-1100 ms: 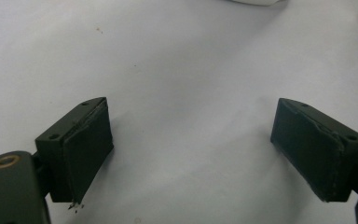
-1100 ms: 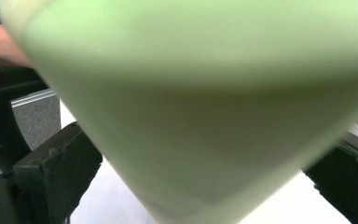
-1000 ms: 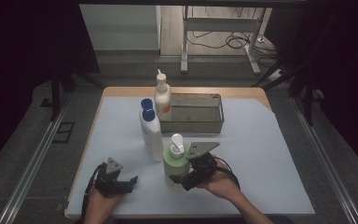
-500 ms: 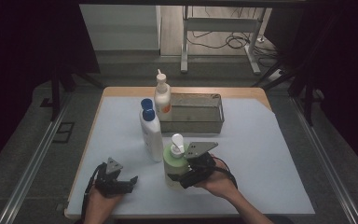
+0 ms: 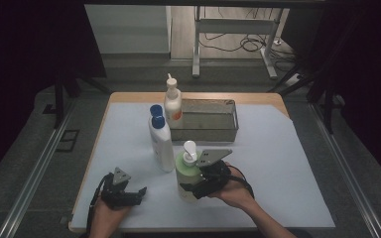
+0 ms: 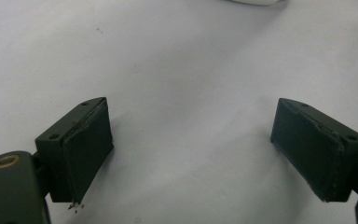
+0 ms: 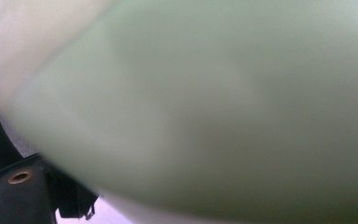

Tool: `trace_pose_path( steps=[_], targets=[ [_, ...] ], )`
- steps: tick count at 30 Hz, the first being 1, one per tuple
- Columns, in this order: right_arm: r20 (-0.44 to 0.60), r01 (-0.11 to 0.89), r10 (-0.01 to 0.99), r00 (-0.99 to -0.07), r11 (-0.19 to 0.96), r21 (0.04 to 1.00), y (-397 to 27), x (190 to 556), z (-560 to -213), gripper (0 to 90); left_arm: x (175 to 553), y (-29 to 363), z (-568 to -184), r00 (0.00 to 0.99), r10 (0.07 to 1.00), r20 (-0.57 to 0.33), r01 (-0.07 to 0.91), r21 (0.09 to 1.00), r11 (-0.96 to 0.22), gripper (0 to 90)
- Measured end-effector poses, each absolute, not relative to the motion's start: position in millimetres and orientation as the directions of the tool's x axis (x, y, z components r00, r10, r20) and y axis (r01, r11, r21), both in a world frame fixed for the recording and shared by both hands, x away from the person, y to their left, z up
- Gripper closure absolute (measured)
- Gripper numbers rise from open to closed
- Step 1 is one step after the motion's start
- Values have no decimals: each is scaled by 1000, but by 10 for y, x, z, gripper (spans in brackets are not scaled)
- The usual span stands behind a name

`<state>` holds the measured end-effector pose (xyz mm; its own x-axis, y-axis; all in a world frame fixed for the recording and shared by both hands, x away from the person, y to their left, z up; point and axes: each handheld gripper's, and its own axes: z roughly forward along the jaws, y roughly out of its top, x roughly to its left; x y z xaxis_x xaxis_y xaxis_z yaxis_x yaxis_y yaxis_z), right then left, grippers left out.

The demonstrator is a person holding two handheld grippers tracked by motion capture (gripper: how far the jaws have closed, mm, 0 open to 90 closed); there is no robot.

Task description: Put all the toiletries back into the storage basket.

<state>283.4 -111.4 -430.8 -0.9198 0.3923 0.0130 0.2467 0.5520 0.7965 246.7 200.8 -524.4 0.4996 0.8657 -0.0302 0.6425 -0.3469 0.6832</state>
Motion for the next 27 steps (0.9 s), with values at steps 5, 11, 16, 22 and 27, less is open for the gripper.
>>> trace_pose_path(
  steps=[5,11,16,22,27],
  targets=[
    [18,256,406,-914,540,802,-1159,2860,-4241,130,2467,2008,-5244,499,866,-30,642,684,-347,120],
    [13,262,424,-905,533,804,-1211,2910,-4176,130,2466,2008,-5244,499,866,-31,643,683,-346,120],
    [2,264,441,-897,533,804,-1245,2954,-4111,130,2467,2008,-5243,499,866,-31,644,682,-346,120],
    [-2,274,464,-886,527,804,-1272,3024,-4036,130,2467,2008,-5243,499,866,-31,643,683,-347,120],
    [-5,276,474,-881,522,807,-1293,3082,-3991,130,2467,2008,-5243,499,866,-31,644,682,-346,120]
  ],
)
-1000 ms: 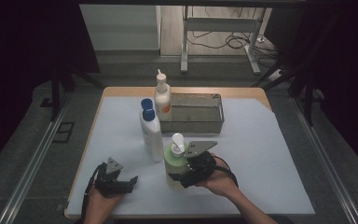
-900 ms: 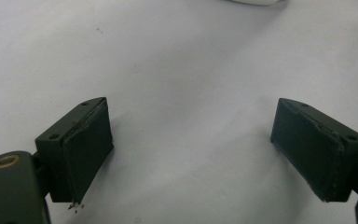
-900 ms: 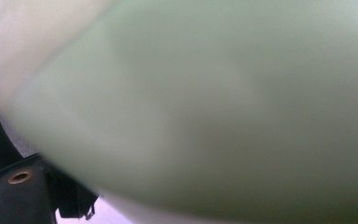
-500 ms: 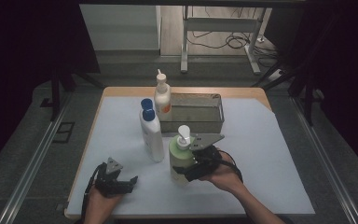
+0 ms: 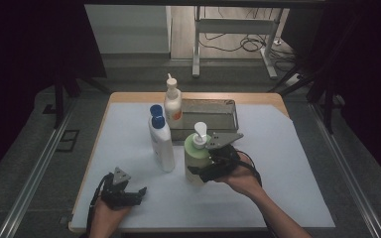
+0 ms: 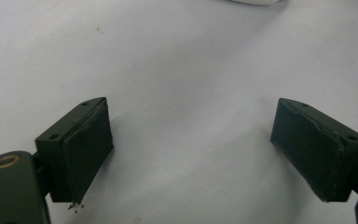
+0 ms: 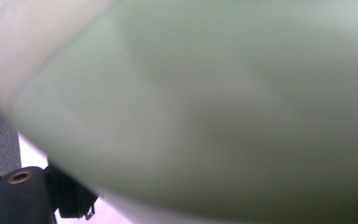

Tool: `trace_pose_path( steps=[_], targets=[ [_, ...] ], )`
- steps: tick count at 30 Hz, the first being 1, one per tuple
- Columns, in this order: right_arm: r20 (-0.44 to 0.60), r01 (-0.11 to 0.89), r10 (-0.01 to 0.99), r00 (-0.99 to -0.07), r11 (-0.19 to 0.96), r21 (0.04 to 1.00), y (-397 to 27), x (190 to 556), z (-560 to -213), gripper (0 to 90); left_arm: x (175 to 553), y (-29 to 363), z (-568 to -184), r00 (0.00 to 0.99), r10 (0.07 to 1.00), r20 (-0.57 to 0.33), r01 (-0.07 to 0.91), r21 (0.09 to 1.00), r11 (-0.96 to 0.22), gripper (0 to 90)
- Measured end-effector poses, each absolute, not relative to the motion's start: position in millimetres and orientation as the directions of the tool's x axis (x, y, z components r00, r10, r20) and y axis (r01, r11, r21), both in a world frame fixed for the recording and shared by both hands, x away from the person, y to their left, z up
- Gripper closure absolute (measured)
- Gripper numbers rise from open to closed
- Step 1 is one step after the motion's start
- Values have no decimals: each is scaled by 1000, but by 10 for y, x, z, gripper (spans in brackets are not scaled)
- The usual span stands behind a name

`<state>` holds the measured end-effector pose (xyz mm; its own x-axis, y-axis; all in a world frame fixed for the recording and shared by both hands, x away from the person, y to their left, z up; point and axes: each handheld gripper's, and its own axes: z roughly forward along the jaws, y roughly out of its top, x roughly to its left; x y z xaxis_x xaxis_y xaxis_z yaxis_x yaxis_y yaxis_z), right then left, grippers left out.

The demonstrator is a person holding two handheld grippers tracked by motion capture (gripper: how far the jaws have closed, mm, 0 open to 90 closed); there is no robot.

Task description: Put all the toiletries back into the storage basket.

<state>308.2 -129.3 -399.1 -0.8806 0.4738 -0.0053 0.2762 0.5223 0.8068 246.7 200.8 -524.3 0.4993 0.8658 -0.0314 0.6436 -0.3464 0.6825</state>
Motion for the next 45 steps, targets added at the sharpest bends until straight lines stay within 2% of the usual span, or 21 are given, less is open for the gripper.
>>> trace_pose_path(
  steps=[45],
  targets=[
    [-46,300,600,-798,463,834,-1344,3733,-3546,131,2469,2008,-5246,499,866,-33,643,684,-344,120]
  ],
)
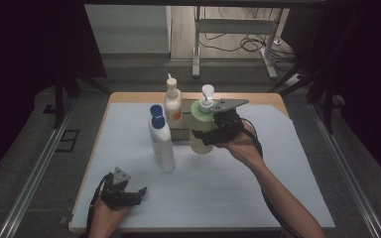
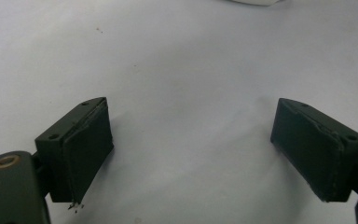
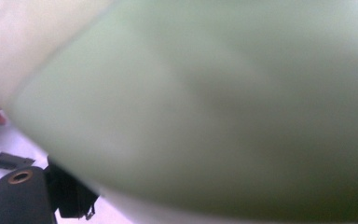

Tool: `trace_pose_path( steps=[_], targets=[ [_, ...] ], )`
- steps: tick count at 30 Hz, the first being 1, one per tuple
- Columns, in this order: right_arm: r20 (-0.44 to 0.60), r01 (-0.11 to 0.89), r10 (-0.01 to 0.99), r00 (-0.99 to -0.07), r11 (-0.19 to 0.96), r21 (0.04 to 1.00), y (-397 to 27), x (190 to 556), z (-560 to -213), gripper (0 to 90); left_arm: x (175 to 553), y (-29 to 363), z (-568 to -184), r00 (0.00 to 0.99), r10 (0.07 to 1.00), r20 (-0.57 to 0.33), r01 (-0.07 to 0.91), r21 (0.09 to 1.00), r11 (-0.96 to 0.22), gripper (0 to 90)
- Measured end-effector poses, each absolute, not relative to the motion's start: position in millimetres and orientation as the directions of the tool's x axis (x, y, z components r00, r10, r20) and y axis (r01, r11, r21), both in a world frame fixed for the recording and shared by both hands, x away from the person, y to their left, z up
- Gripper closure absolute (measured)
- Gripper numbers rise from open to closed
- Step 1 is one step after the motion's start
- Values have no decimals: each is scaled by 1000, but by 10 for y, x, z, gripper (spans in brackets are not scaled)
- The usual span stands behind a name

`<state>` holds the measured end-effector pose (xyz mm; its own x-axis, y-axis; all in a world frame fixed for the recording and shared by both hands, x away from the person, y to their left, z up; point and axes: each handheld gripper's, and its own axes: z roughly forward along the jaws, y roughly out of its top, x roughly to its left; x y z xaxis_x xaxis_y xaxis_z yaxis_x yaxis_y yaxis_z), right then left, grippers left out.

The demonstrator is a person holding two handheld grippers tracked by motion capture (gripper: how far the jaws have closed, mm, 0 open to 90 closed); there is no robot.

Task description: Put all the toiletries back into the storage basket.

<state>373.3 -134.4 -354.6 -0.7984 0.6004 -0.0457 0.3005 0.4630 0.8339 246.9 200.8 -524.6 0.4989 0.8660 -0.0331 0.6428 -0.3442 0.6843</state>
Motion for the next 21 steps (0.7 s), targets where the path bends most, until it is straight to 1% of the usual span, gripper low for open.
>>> trace_pose_path(
  steps=[21],
  targets=[
    [-62,318,668,-742,432,844,-1278,4072,-3415,131,2470,2009,-5245,499,866,-34,643,684,-344,120]
  ],
)
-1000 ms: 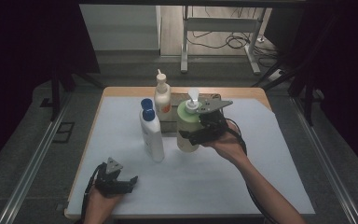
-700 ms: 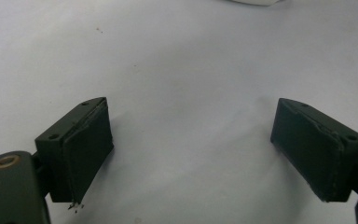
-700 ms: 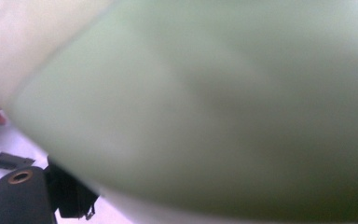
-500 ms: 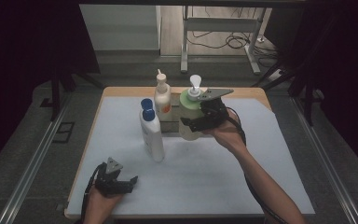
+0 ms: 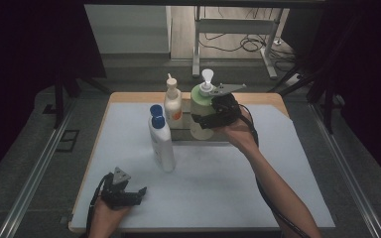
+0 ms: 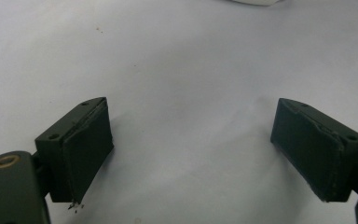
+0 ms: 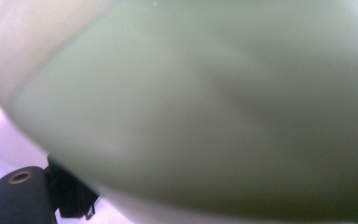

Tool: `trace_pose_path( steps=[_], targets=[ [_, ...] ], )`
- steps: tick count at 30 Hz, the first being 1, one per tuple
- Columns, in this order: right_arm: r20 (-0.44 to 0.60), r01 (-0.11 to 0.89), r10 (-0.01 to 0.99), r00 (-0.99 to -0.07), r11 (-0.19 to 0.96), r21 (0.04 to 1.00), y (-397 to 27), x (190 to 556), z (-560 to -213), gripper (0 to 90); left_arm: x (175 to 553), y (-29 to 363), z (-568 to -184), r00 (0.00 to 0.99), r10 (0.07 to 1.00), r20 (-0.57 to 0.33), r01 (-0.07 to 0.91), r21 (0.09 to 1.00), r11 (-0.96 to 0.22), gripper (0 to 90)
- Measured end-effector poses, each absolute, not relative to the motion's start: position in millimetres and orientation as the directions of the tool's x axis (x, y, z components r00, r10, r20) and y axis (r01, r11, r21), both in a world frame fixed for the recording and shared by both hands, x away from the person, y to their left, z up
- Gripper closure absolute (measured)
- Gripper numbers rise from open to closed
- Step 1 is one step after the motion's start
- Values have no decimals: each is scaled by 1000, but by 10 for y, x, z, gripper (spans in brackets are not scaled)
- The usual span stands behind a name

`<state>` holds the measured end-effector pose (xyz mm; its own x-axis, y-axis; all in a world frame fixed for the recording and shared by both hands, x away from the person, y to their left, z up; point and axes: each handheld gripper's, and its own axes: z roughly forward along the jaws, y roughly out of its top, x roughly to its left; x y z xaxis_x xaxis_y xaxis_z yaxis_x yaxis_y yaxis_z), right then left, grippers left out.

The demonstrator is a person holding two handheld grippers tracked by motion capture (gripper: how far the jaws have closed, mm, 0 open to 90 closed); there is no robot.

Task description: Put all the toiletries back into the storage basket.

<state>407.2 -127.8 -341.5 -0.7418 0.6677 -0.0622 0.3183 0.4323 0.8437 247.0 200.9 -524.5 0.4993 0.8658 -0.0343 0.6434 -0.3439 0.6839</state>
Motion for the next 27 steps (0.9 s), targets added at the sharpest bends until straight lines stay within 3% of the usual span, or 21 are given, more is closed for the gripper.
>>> trace_pose_path(
  steps=[27],
  targets=[
    [-68,356,743,-666,397,846,-1182,4507,-3489,132,2470,2012,-5243,500,865,-35,646,681,-346,119]
  ],
)
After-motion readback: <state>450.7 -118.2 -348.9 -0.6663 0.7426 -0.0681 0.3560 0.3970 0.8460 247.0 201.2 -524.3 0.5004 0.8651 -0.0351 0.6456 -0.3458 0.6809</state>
